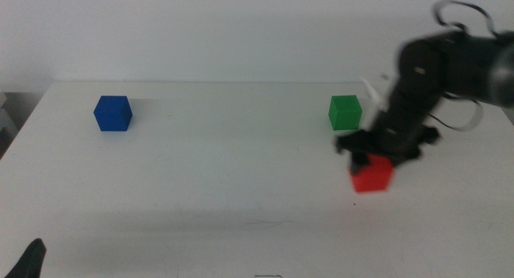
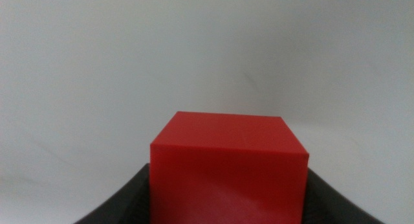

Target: Stack red cubes first, then green, then blue cubes in a specific spot.

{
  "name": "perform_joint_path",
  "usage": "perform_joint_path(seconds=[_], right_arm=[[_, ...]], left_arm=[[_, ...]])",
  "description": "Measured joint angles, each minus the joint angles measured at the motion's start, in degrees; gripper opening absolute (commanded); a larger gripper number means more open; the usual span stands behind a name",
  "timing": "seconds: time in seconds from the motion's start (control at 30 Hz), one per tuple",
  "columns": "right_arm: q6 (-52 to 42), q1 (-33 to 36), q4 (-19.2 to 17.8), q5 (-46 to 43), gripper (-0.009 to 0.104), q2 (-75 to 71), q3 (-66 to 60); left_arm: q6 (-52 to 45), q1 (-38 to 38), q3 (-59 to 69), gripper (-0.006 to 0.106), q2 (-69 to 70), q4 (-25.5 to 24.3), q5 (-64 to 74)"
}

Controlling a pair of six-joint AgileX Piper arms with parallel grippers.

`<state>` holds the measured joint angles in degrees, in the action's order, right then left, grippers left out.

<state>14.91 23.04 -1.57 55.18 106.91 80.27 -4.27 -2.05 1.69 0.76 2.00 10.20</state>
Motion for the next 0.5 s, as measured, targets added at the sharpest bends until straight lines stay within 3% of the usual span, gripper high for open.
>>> perform_joint_path(seconds=[0.13,0.5], right_arm=[[9.0,6.0,-3.2,4.2,-0.001,4.6,9.9],[17.9,15.2,-2.7,14.2,-0.001,21.8,32.0]], left_arm=[[0.0,0.0,0.0,0.094,0.0,0.0,0.0],[0.0,0.0,0.0,0.094,0.0,0.0,0.0]])
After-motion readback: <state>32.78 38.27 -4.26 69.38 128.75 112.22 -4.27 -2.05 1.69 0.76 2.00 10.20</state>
